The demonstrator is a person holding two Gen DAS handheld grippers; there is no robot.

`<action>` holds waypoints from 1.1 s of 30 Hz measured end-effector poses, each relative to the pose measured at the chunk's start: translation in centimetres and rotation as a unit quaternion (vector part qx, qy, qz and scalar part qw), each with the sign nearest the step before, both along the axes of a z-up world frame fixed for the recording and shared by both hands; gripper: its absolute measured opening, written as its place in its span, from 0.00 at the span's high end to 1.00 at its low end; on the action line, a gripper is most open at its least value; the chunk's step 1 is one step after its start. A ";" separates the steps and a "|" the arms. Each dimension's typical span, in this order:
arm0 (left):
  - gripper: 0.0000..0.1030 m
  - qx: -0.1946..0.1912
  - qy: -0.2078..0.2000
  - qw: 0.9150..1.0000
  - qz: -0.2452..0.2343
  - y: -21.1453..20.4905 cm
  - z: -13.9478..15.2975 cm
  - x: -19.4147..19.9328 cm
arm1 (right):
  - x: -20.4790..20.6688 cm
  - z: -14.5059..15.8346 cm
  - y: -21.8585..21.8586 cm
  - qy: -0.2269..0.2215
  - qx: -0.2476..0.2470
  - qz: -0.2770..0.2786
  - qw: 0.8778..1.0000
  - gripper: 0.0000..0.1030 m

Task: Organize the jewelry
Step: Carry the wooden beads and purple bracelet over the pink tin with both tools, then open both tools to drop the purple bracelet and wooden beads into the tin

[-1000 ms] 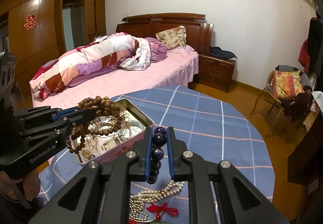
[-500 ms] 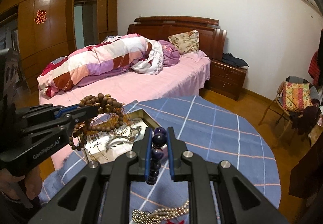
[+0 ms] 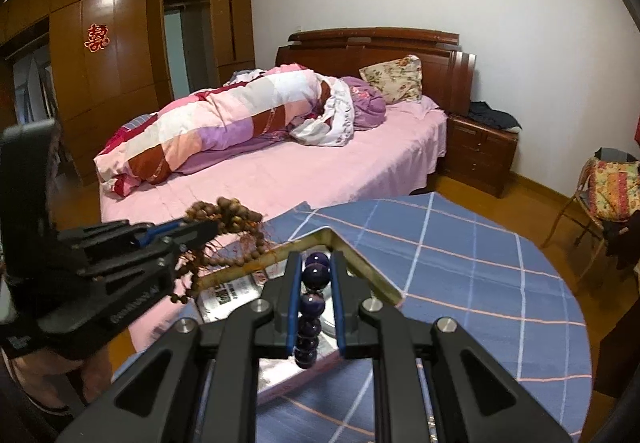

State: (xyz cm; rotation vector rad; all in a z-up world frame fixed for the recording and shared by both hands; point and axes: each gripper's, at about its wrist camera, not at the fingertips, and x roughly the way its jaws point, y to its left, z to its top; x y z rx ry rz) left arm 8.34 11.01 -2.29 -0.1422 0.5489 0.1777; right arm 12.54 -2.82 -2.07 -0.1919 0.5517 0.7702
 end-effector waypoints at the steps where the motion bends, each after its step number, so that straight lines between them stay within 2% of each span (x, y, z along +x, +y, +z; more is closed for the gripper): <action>1: 0.93 0.000 0.003 1.000 0.002 0.1 -0.2 0.1 | 0.0 -0.1 0.3 0.001 0.000 0.002 1.000 0.84; 10: 0.93 0.002 0.031 0.999 0.010 0.8 -2.5 1.6 | 0.6 -2.6 2.3 0.028 -0.008 0.012 1.000 0.84; 18: 0.93 0.018 0.060 0.998 0.012 1.0 -4.6 2.9 | 2.1 -5.9 2.5 0.086 -0.010 0.005 0.996 0.84; 22: 0.93 0.020 0.073 0.997 0.011 1.0 -5.6 3.2 | 2.4 -6.7 2.2 0.100 -0.016 -0.002 0.995 0.84; 33: 0.93 0.023 0.093 0.995 0.009 0.9 -6.8 3.6 | 2.6 -7.6 2.5 0.105 -0.034 -0.011 0.994 0.84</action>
